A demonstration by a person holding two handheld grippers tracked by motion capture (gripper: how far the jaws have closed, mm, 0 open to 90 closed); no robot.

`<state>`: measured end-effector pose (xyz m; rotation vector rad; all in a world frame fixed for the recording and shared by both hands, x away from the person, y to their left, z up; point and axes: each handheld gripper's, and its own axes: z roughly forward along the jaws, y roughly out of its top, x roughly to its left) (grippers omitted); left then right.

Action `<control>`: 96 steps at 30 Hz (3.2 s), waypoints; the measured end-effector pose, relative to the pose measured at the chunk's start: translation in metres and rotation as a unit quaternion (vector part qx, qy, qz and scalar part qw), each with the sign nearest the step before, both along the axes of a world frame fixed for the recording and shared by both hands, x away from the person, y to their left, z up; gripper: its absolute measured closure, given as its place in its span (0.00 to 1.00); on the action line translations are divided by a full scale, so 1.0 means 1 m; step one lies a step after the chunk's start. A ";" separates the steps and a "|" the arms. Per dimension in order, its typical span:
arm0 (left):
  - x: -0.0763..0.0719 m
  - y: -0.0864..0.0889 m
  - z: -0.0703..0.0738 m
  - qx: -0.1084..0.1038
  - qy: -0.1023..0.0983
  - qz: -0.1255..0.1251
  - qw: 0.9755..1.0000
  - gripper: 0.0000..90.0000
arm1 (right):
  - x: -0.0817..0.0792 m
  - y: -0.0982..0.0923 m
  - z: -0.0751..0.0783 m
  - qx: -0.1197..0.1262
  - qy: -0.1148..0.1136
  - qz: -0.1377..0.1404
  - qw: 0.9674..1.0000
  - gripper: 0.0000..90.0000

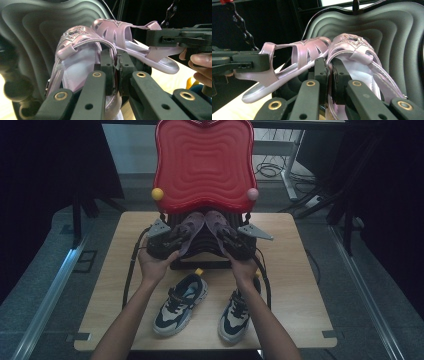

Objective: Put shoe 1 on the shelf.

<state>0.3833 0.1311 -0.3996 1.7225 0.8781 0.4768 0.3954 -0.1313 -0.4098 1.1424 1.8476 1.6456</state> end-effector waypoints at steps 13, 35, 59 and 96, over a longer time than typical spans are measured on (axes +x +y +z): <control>0.004 -0.008 -0.008 -0.010 -0.032 0.012 0.999 0.95 | 0.006 0.007 -0.001 0.008 -0.020 -0.013 1.000 0.93; 0.021 -0.008 -0.021 0.003 -0.068 0.027 0.997 0.94 | 0.024 0.023 -0.011 -0.014 -0.057 -0.029 0.998 0.93; 0.020 -0.010 -0.039 0.028 -0.056 0.013 0.998 0.93 | 0.027 0.019 -0.029 -0.068 -0.034 -0.015 0.997 0.91; 0.017 -0.003 -0.048 0.018 -0.058 0.008 0.998 0.82 | 0.032 0.012 -0.031 -0.122 -0.006 -0.001 0.993 0.79</control>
